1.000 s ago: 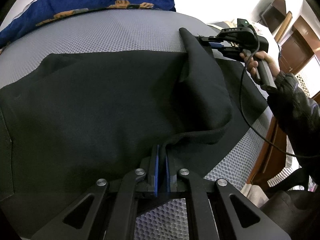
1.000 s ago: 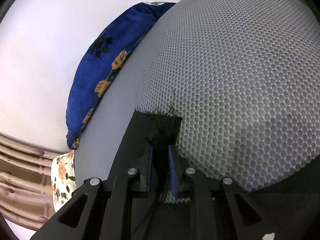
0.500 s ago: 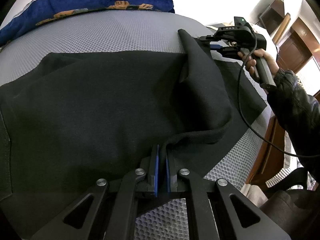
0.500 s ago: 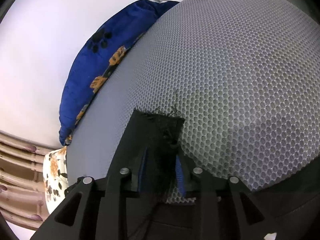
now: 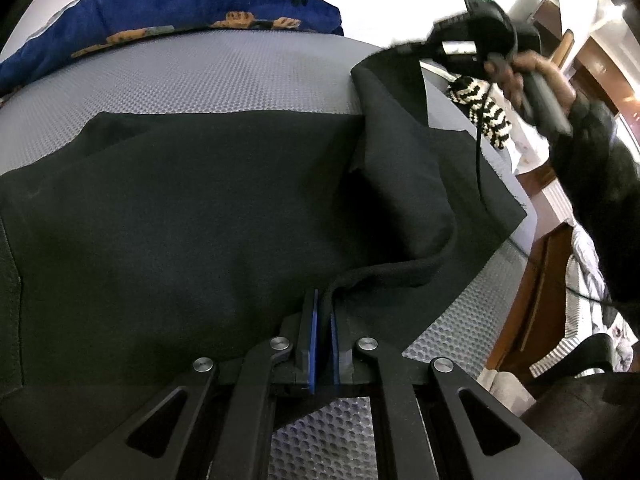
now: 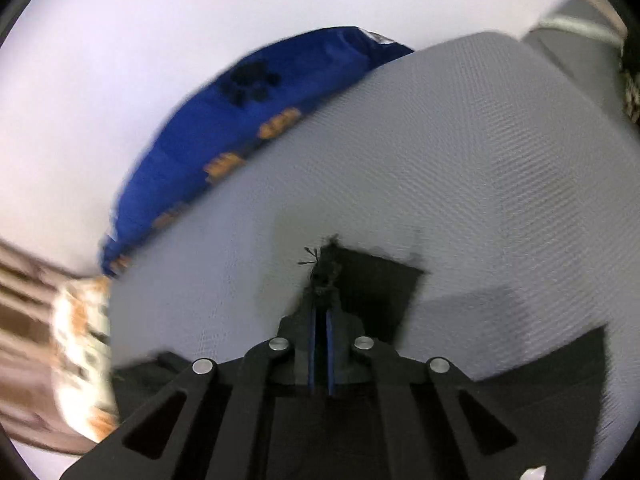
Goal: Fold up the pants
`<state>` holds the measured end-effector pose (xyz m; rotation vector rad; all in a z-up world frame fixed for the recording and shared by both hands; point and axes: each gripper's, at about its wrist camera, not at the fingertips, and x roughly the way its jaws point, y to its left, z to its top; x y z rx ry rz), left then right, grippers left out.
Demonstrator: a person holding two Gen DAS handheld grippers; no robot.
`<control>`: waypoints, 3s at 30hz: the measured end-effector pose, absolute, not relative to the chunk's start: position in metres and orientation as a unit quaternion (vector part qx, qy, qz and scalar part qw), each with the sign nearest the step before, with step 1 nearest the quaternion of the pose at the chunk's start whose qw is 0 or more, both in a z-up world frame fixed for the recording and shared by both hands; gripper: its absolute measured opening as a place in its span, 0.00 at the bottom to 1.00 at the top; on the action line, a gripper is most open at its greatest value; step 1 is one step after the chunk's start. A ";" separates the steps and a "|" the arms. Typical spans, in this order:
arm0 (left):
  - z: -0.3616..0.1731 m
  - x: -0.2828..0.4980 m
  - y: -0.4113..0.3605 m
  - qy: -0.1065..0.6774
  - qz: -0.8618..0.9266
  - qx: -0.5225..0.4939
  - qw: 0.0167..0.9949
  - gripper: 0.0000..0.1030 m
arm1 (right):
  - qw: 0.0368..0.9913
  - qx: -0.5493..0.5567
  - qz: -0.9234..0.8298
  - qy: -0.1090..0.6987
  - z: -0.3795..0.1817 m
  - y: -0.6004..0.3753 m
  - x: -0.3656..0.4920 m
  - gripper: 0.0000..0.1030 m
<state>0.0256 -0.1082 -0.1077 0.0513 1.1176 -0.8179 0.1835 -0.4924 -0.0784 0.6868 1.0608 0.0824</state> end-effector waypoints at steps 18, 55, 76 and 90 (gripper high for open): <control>-0.085 0.018 -0.104 0.476 -0.378 0.016 0.794 0.04 | 0.869 0.347 0.094 0.340 0.080 -0.484 0.146 0.04; -0.085 0.007 -0.099 0.494 -0.423 0.054 0.758 0.55 | 0.775 0.311 -0.283 0.472 -0.102 -0.589 -0.106 0.40; -0.095 0.074 0.113 0.450 -0.185 -0.106 0.867 0.56 | 0.715 0.082 0.366 0.590 -0.123 -0.188 0.220 0.40; -0.107 0.078 0.144 0.452 -0.205 -0.155 0.854 0.36 | 0.713 0.048 0.378 0.589 -0.137 -0.158 0.241 0.07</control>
